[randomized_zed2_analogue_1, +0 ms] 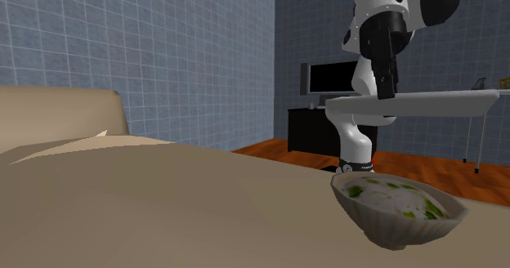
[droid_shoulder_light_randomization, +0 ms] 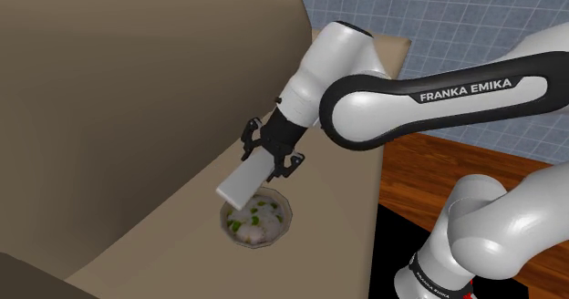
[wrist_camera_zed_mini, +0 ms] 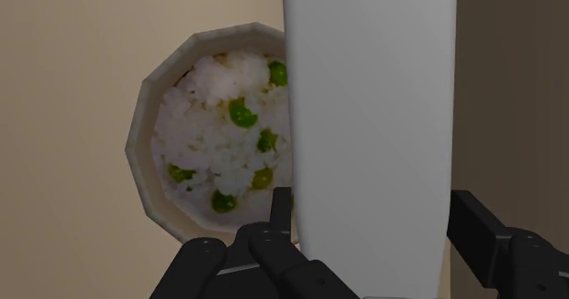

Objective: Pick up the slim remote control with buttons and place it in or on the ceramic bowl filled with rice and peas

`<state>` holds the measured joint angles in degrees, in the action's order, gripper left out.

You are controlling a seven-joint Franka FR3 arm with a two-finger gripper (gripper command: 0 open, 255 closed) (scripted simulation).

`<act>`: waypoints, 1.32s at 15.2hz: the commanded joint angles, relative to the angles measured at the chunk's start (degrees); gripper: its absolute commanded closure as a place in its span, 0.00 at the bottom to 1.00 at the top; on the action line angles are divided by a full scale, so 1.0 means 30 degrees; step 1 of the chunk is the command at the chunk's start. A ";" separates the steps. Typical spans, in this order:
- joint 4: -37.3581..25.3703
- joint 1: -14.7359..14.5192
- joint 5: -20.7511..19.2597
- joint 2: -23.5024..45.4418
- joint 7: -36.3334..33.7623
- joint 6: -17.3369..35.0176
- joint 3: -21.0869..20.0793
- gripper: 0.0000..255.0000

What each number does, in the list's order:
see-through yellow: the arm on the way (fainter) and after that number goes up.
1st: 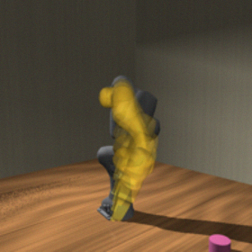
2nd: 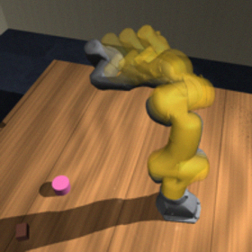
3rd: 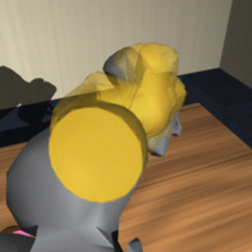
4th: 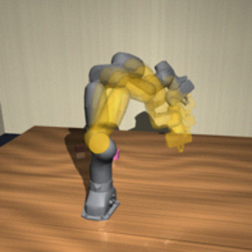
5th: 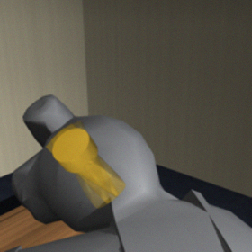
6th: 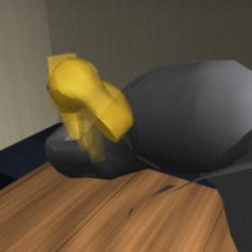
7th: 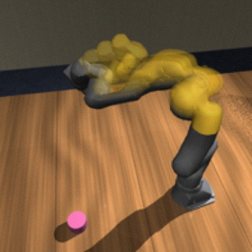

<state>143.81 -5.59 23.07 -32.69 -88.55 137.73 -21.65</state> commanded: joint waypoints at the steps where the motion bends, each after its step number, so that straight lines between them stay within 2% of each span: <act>1: 0.0454 -0.0092 0.0154 0.0046 0.0093 0.0509 -0.0067 1.00; 10: 0.2075 -0.0418 0.0817 0.1113 0.0588 0.3170 -0.0458 1.00; 18: 0.2075 -0.0418 0.0817 0.1113 0.0588 0.3170 -0.0458 1.00; 19: 0.2075 -0.0418 0.0817 0.1111 0.0588 0.3168 -0.0457 0.00; 20: 0.2076 -0.0419 0.0818 0.1109 0.0589 0.3167 -0.0456 0.00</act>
<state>150.04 -6.85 25.53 -29.36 -86.78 147.23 -23.02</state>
